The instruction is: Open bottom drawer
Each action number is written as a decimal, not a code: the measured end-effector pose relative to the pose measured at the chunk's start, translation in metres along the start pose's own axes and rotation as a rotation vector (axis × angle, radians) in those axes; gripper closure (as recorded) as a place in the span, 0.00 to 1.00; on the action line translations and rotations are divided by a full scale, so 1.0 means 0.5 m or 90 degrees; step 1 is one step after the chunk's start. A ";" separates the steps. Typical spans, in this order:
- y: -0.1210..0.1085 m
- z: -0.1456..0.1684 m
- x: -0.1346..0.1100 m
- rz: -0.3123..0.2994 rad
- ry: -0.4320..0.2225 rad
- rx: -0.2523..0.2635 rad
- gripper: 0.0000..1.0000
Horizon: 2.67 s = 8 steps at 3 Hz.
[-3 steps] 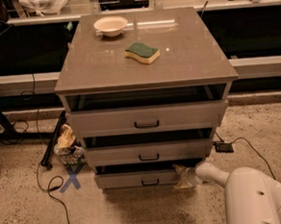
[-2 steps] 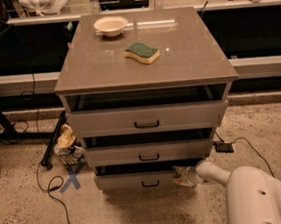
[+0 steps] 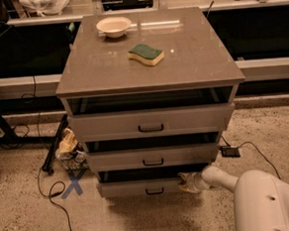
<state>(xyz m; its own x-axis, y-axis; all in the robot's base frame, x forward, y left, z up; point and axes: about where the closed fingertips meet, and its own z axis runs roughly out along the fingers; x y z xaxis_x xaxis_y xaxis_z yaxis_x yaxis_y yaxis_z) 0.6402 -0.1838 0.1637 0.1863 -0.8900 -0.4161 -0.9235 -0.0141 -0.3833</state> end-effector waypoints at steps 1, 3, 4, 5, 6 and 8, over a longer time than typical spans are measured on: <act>0.000 0.000 0.000 0.000 0.000 0.000 1.00; 0.000 0.000 0.000 0.000 0.000 0.000 1.00; 0.000 0.000 0.000 0.000 0.000 0.000 1.00; 0.000 0.000 0.000 0.000 0.000 0.000 1.00; 0.000 0.000 0.000 0.000 0.000 0.000 0.81; 0.000 0.000 0.000 0.000 0.000 0.000 0.34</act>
Offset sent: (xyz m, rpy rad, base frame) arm -0.1458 -0.0281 -0.0548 0.0729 0.0670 -0.1848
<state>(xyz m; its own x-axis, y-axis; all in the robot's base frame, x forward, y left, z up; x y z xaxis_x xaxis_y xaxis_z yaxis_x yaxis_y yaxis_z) 0.6401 -0.1837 0.1636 0.1862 -0.8900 -0.4163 -0.9236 -0.0141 -0.3831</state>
